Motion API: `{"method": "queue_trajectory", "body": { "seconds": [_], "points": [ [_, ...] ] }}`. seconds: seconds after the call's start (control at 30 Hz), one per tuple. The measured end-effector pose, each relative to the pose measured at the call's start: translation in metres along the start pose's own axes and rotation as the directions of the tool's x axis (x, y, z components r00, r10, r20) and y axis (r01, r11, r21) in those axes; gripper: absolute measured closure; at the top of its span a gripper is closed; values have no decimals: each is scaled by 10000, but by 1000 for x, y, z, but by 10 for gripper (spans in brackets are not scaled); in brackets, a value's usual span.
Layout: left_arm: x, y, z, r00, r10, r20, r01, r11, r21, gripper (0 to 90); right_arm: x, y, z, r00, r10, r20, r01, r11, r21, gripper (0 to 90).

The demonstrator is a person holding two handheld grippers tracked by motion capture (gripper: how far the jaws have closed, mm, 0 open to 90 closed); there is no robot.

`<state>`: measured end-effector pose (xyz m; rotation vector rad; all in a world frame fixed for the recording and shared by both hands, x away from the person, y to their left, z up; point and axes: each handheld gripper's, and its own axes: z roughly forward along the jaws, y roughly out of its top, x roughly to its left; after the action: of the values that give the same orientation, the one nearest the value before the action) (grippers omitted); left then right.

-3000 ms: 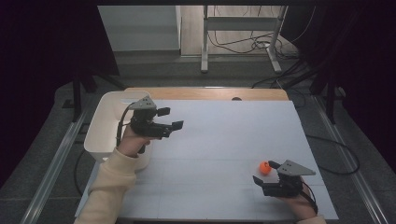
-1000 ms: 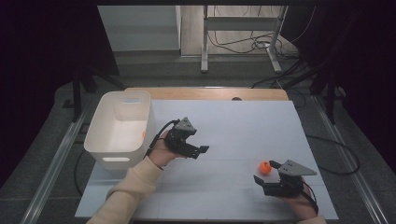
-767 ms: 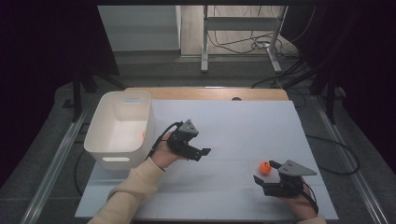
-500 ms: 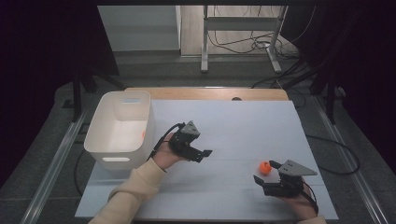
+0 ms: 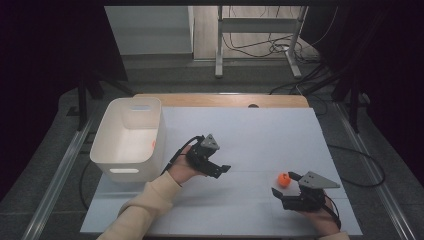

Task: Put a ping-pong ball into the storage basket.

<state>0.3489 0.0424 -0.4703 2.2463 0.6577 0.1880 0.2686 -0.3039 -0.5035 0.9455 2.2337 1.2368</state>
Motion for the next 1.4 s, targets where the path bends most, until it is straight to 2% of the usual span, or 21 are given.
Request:
{"method": "queue_trajectory", "body": {
  "seconds": [0.63,1.13,1.4],
  "points": [
    [-13,10,18,9981,500,365,-503,9987,59,165,0,1,-1,10000,9,-29,-9,10000,-98,156],
    [-14,16,22,9973,609,411,-606,9981,-90,169,0,1,-1,10000,7,-9,-7,10000,-96,156],
    [-17,20,30,9966,694,434,-690,9976,-100,170,1,2,-2,10000,36,-83,-37,9999,-135,157]
  ]
}}
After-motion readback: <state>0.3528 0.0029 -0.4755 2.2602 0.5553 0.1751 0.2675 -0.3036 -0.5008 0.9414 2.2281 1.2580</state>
